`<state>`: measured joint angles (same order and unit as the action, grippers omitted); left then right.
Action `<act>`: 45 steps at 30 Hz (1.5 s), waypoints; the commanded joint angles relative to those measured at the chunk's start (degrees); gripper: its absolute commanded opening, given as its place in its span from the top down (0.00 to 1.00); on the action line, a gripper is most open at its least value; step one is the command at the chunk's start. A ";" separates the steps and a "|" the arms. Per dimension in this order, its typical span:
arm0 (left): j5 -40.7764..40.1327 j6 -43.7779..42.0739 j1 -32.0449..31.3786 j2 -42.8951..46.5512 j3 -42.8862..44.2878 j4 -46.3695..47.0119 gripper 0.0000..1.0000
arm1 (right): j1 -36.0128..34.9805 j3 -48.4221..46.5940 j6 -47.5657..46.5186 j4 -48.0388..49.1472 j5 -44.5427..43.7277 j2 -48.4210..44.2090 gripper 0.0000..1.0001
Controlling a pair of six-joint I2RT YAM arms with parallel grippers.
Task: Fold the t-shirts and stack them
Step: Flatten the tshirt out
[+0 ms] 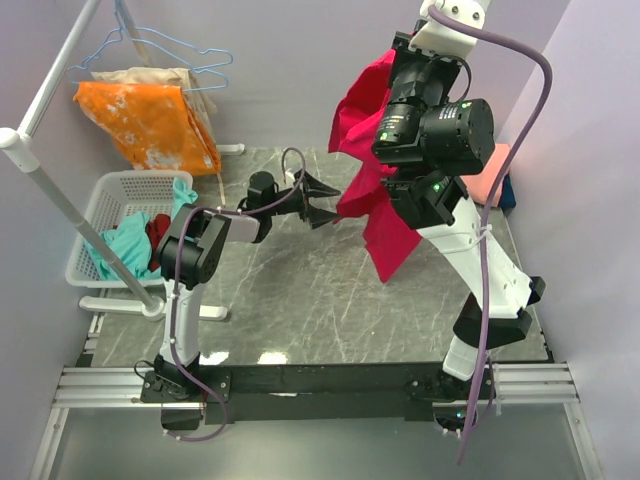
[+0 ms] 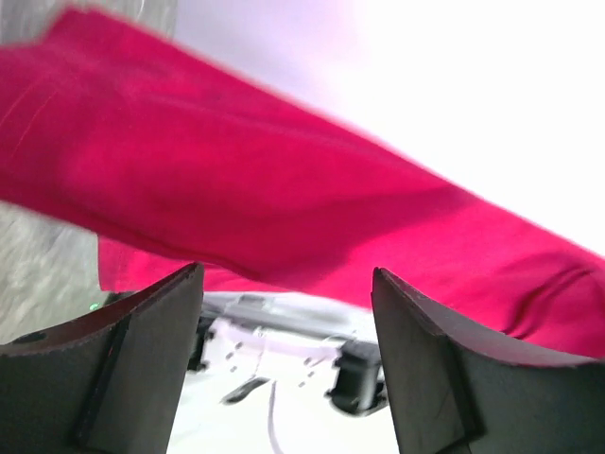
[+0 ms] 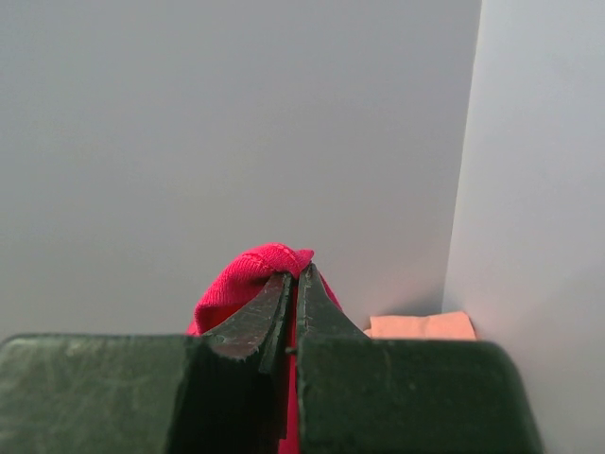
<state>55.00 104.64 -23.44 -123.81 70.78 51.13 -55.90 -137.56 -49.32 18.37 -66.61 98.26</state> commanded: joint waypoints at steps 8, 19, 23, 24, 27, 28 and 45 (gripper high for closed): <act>-4.21 -1.29 -1.42 -0.11 8.84 -5.79 0.23 | -0.97 1.06 1.24 1.41 1.57 -2.54 1.00; -4.90 -14.07 -1.17 5.59 8.22 -35.14 0.24 | 0.17 3.17 -3.15 5.98 2.19 -1.05 1.00; -7.54 -17.46 -1.08 8.14 8.85 -42.26 0.22 | 0.79 5.63 -0.87 5.54 2.27 -1.75 1.00; -8.06 -16.67 -0.99 8.23 8.41 -41.65 0.22 | 0.79 5.81 0.09 3.88 2.36 -1.93 1.00; -7.72 -9.48 -0.99 7.18 5.86 -34.10 0.22 | 0.70 5.19 4.23 0.62 2.62 -2.11 1.00; -7.72 -4.58 -1.17 6.92 4.38 -30.69 0.22 | 0.62 5.11 5.36 0.09 2.71 -2.11 1.00; -7.72 11.02 -5.91 -1.70 12.45 -20.82 0.40 | -0.62 8.62 6.95 -0.27 1.83 -4.39 1.00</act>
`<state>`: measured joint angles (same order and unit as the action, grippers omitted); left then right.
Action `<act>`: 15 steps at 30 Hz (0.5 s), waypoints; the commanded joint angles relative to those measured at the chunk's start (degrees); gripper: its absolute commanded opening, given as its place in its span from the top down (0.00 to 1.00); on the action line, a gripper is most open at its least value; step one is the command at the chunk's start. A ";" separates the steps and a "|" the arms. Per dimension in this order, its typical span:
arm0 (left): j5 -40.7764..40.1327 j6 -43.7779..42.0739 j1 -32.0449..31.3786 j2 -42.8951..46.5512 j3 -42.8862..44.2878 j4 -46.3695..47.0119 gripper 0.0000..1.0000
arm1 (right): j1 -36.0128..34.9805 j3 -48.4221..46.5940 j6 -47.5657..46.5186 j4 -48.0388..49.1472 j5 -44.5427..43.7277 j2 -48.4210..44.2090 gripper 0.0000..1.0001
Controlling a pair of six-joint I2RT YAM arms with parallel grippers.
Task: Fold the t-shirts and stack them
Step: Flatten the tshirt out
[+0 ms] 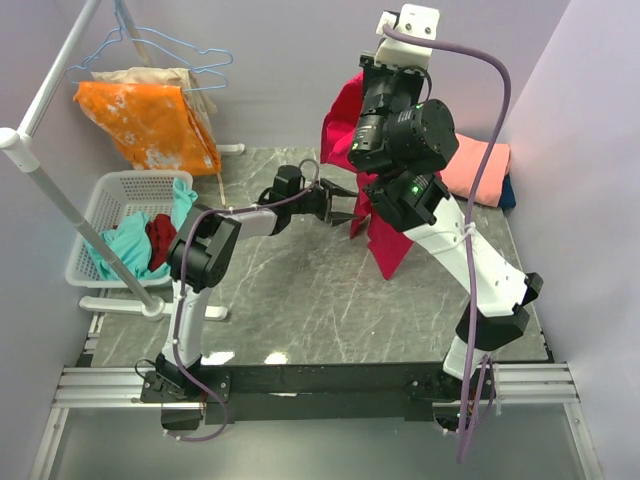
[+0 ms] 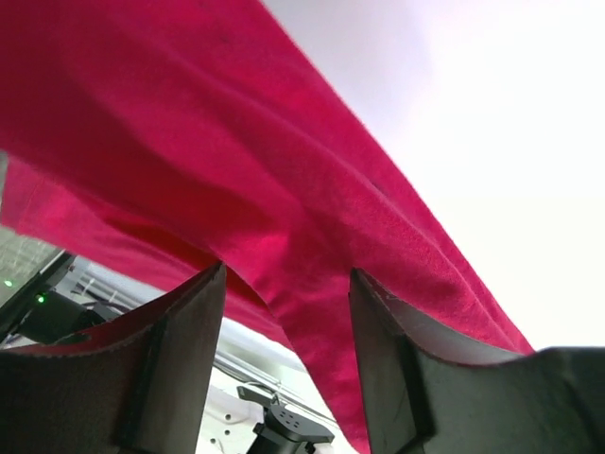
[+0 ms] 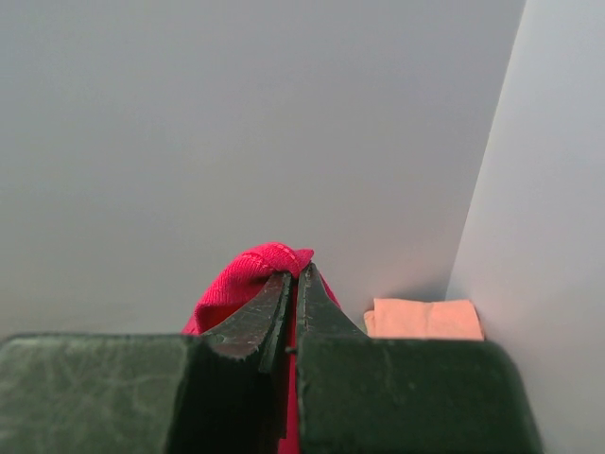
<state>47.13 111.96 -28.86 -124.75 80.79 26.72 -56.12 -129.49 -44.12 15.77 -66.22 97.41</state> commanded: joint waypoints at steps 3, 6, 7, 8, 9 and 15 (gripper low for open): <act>-0.02 3.70 -0.67 -1.55 4.10 2.81 0.50 | -0.57 1.35 2.45 2.07 1.53 -3.98 1.00; -0.11 4.05 -1.02 -2.25 5.42 2.72 0.66 | -0.66 1.87 2.28 2.33 1.79 -4.07 1.00; -0.03 3.97 -1.11 -2.51 5.77 2.38 0.73 | -0.66 1.87 2.11 2.51 1.79 -3.98 1.00; 0.24 3.88 -1.28 -2.69 6.13 2.02 0.75 | -0.75 1.79 2.02 2.77 1.79 -3.89 1.00; 0.67 3.70 -1.28 -2.78 6.22 1.93 0.75 | -0.75 1.61 1.50 2.95 1.79 -3.80 1.00; 1.03 -0.58 -0.14 0.55 2.71 -3.31 0.44 | 0.04 3.54 -3.51 8.91 1.97 -2.92 1.00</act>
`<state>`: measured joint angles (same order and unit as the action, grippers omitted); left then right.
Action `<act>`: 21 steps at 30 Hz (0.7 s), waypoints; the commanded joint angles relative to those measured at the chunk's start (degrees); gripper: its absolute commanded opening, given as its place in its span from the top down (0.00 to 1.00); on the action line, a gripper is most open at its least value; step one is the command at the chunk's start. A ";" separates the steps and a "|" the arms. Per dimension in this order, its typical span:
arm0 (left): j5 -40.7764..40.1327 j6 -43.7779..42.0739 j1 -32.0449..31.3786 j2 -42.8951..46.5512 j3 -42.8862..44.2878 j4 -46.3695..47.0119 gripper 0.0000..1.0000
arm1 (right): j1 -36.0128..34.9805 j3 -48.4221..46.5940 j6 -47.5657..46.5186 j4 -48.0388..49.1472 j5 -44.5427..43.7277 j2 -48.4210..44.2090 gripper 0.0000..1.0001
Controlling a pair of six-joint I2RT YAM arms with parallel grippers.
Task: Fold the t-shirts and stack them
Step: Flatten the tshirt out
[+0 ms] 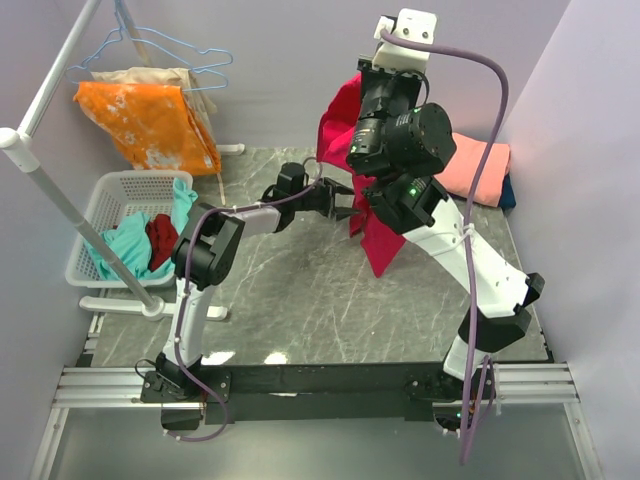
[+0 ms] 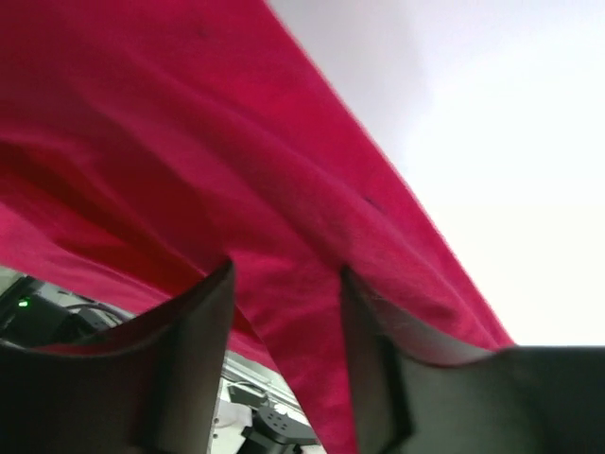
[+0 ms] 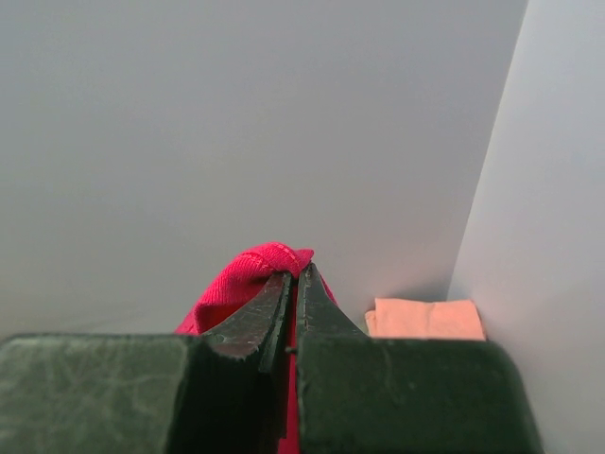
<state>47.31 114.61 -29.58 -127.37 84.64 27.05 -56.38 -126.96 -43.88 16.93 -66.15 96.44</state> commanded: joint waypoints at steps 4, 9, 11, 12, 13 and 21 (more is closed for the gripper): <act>-0.19 -9.30 2.77 6.86 -2.72 -11.11 0.38 | 2.67 10.19 -1.92 9.69 1.29 -4.41 1.00; -1.96 -17.12 4.53 8.46 -2.29 -21.24 0.37 | 6.45 22.79 1.59 14.97 -3.53 -8.98 1.00; -2.74 -19.58 4.62 7.75 -0.54 -25.72 0.37 | 7.51 26.92 5.62 12.71 -4.42 -10.04 1.00; -3.18 -20.47 4.62 7.40 0.25 -26.86 0.37 | 8.30 29.46 6.52 12.60 -5.04 -11.00 1.00; -3.45 -21.43 4.71 6.70 1.13 -29.22 0.37 | 8.56 30.70 7.48 12.60 -5.48 -11.54 1.00; -6.08 -26.53 4.01 3.45 5.96 -40.02 0.40 | 9.97 34.49 14.43 8.74 -5.66 -12.95 1.00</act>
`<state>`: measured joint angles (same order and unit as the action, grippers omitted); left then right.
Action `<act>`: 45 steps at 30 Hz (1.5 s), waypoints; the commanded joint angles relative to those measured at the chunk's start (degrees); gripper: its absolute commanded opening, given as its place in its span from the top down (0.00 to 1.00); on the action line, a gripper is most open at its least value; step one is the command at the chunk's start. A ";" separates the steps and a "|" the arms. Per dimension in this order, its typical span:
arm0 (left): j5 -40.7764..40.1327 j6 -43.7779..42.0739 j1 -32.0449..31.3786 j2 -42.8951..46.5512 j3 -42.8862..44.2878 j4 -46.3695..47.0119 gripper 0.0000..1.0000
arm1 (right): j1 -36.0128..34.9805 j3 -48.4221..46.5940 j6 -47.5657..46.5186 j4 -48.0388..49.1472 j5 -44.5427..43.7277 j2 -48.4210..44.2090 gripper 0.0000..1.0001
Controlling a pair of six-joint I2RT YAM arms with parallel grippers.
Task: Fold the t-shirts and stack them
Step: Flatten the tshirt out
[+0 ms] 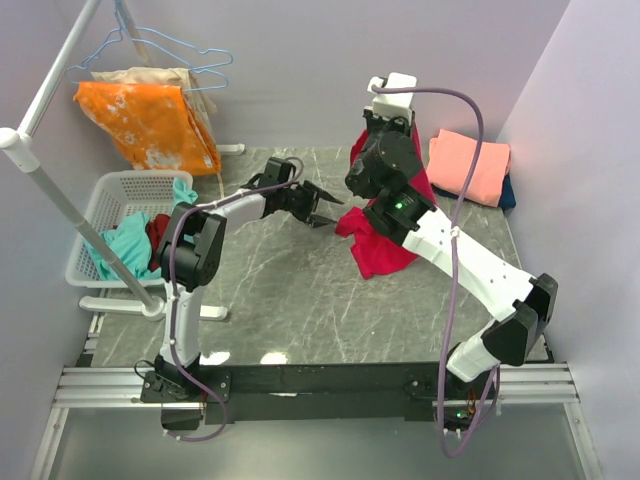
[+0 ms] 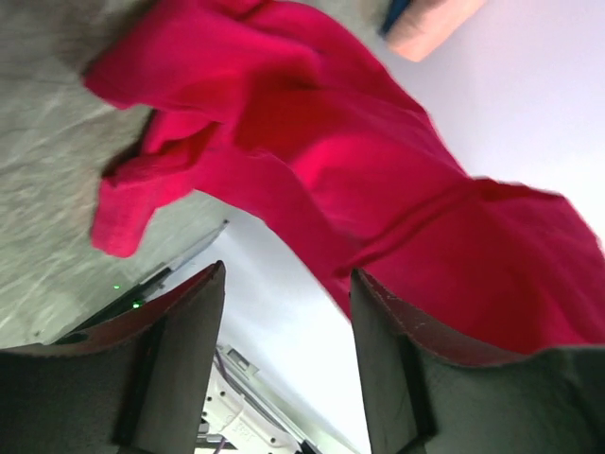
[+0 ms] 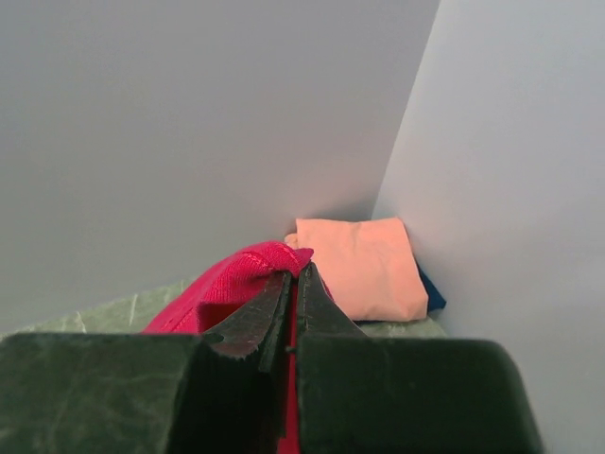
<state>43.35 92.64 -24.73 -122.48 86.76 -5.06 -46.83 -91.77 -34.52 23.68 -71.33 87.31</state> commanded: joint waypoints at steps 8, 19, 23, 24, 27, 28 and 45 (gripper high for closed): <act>-10.38 -14.39 -2.86 -8.91 13.24 -20.59 0.44 | 0.60 -0.96 12.18 -4.68 1.28 -3.72 1.00; -33.07 -24.88 -4.62 -13.22 22.31 -30.80 0.46 | 2.97 1.33 24.85 -16.73 4.62 -6.27 1.00; -35.26 -25.49 -5.68 -14.63 25.20 -31.32 0.46 | 3.41 1.76 24.86 -17.36 4.80 -6.45 1.00; -36.75 -25.93 -5.94 -14.90 25.99 -32.11 0.46 | 3.50 2.20 24.86 -17.35 4.80 -6.45 1.00; -37.82 -27.68 -7.69 -16.12 28.20 -32.21 0.46 | 3.85 3.26 25.91 -17.88 4.53 -6.89 1.00; -37.64 -28.91 -7.96 -16.30 28.81 -31.94 0.46 | 4.02 3.78 26.78 -18.14 4.45 -7.15 1.00; -45.64 -40.70 -11.92 -17.88 27.50 -37.21 0.99 | 11.50 7.13 50.34 -38.35 3.30 -9.52 1.00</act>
<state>3.57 55.94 -35.90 -137.62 114.45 -36.12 -35.77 -84.05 8.12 -11.05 -67.85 80.60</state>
